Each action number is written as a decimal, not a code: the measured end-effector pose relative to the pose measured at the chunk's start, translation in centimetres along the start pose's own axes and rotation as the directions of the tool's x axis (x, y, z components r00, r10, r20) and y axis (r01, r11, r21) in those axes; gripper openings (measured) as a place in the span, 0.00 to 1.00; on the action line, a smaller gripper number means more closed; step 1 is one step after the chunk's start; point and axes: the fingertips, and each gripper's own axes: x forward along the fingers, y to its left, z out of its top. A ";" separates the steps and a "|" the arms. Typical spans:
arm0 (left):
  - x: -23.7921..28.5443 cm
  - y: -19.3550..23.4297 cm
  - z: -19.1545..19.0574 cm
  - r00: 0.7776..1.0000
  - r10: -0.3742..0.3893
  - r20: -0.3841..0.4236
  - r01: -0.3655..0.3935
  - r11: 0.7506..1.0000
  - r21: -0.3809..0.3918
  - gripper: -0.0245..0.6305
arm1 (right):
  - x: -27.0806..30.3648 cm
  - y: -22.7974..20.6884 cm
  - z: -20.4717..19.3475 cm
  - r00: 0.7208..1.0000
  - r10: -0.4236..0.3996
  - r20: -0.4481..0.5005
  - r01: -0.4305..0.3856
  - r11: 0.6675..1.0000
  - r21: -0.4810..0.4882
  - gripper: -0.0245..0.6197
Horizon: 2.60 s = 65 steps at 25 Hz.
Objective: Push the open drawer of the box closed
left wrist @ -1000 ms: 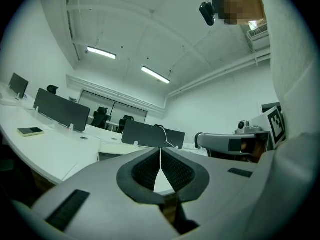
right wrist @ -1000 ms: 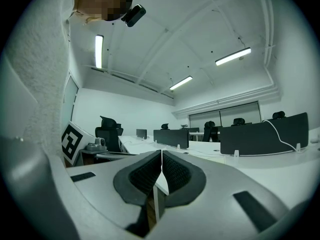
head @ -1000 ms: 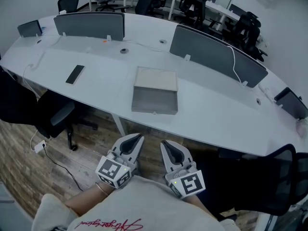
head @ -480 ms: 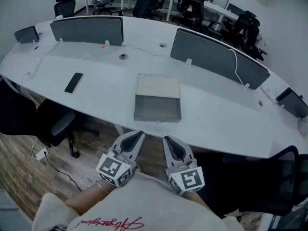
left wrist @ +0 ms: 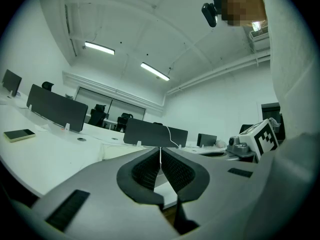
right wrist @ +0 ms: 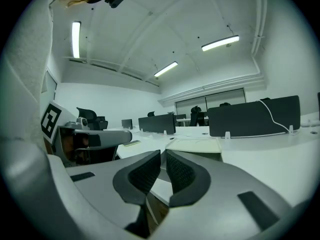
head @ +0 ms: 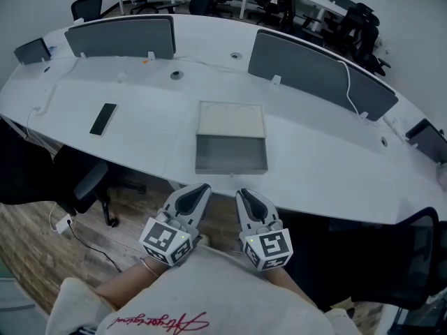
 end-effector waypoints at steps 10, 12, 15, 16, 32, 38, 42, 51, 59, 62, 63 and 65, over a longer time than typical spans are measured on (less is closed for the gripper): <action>0.4 2.6 -0.3 0.999 0.035 -0.018 -0.035 0.999 -0.012 0.07 | 3.9 -2.0 -4.5 0.995 -0.016 -0.103 0.019 0.999 0.030 0.08; 0.5 3.0 -0.3 0.999 0.040 -0.022 -0.040 0.999 -0.012 0.07 | 4.7 -2.3 -5.4 0.992 -0.016 -0.129 0.021 0.999 0.033 0.09; 0.4 3.6 -0.3 0.999 0.048 -0.025 -0.048 0.999 -0.012 0.07 | 5.8 -2.6 -6.4 0.987 -0.020 -0.162 0.027 0.999 0.038 0.14; 0.4 3.8 -0.3 0.998 0.050 -0.027 -0.051 0.999 -0.013 0.07 | 6.2 -2.7 -6.7 0.985 -0.024 -0.170 0.030 0.999 0.036 0.14; 0.1 5.7 -0.3 0.997 0.066 -0.032 -0.067 0.997 -0.023 0.07 | 9.2 -4.6 -10.3 0.957 -0.090 -0.277 0.103 0.994 0.033 0.16; 0.3 6.0 -0.4 0.997 0.066 -0.033 -0.066 0.998 -0.020 0.07 | 9.6 -5.0 -10.3 0.952 -0.122 -0.280 0.131 0.991 0.013 0.15; 0.5 6.1 -0.2 0.996 0.073 -0.044 -0.074 0.997 -0.029 0.07 | 9.5 -5.2 -10.3 0.953 -0.133 -0.274 0.139 0.990 0.002 0.15; 0.8 6.3 -0.3 0.998 0.058 -0.038 -0.059 0.998 -0.023 0.07 | 9.5 -5.2 -9.9 0.956 -0.138 -0.257 0.141 0.990 -0.009 0.11; 0.9 6.7 -0.4 0.998 0.054 -0.040 -0.055 0.998 -0.023 0.07 | 9.9 -5.1 -9.7 0.958 -0.144 -0.248 0.149 0.989 0.003 0.11; 1.1 6.7 -0.2 0.998 0.051 -0.040 -0.051 0.999 -0.014 0.07 | 9.9 -5.1 -9.7 0.959 -0.145 -0.245 0.152 0.988 0.007 0.11; 1.1 6.7 -0.2 0.998 0.053 -0.041 -0.053 0.998 -0.015 0.07 | 9.9 -5.2 -9.8 0.959 -0.145 -0.243 0.152 0.988 0.009 0.11; 1.1 6.8 -0.2 0.998 0.055 -0.040 -0.056 0.998 -0.017 0.07 | 9.9 -5.3 -9.6 0.960 -0.146 -0.237 0.153 0.988 0.009 0.11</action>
